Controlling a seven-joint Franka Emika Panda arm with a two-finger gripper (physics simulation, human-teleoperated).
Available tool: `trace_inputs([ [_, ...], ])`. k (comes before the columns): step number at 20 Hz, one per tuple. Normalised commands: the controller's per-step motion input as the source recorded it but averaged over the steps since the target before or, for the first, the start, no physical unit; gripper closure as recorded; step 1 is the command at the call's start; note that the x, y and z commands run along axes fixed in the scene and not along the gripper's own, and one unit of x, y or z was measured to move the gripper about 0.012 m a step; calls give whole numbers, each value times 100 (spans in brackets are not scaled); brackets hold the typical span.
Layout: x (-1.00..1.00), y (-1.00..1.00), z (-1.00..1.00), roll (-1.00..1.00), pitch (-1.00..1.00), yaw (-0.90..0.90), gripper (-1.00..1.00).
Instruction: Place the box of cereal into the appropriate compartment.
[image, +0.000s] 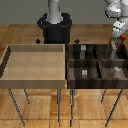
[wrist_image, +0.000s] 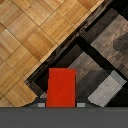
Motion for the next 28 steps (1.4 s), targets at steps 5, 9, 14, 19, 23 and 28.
trace_inputs([
  [5,60,0,-30,0,0,0,100],
  [9,0,0,-75,0,0,0,100],
  [14,0,0,-40,0,0,0,-100],
  [19,0,0,0,0,0,0,-100],
  [23,0,0,0,0,0,0,-100],
  [28,0,0,0,0,0,0,-100],
])
